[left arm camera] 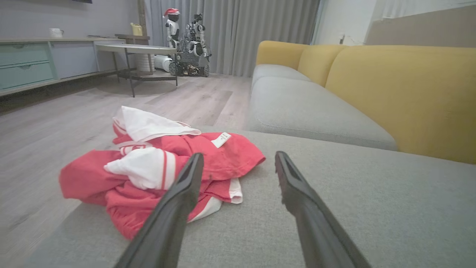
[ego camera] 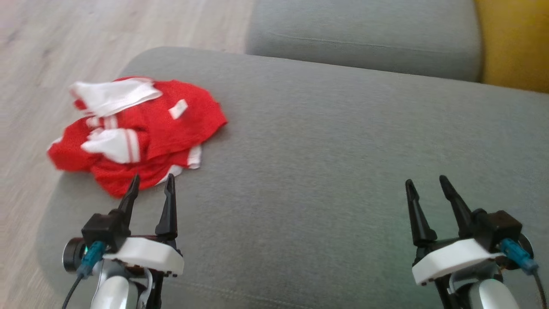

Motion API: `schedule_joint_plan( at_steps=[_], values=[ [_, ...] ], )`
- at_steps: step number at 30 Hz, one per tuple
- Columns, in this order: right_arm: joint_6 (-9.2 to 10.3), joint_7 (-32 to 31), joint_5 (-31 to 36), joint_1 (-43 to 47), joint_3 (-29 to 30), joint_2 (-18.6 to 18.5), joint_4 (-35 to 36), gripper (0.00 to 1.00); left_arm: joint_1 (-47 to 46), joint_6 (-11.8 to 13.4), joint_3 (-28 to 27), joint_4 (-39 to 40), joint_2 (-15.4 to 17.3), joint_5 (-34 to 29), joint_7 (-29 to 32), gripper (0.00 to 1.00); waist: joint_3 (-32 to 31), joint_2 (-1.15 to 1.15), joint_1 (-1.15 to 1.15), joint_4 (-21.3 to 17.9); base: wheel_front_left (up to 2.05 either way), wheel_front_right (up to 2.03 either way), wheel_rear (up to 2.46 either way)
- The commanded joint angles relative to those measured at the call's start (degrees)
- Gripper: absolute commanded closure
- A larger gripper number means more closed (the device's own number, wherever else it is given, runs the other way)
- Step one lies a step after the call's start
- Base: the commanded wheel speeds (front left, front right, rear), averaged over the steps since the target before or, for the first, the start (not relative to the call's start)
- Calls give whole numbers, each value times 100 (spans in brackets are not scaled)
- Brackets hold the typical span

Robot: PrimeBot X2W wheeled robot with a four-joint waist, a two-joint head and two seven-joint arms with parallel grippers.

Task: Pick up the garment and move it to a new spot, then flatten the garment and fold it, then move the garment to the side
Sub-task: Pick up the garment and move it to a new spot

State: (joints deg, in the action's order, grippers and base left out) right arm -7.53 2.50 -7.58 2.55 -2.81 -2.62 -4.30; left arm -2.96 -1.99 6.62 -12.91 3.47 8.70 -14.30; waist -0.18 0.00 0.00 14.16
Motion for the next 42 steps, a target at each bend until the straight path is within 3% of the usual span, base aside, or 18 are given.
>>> schedule_joint_plan(
  at_steps=[1, 11, 29, 42],
  values=[
    [4, -24, -32, -145, -162, -26, 258, 0, -334, 30, -204, 229, 11, 32, -70, 0, -4, 0, 0, 272, 0, 0, 0],
    [4, -62, -34, -86, -206, -26, 320, 0, -322, 35, -239, 298, -11, -38, -70, 0, -52, 0, 0, 508, 0, 0, 0],
    [4, -98, -77, -85, -256, -26, 344, 0, -392, 5, -344, 254, -32, -78, -70, 0, 2, 0, 0, 450, 0, 0, 0],
    [4, -318, 150, -444, -227, -26, 655, 0, -1402, -128, -626, -89, 85, -22, -70, 0, 957, 0, 0, 153, 0, 0, 0]
  ],
)
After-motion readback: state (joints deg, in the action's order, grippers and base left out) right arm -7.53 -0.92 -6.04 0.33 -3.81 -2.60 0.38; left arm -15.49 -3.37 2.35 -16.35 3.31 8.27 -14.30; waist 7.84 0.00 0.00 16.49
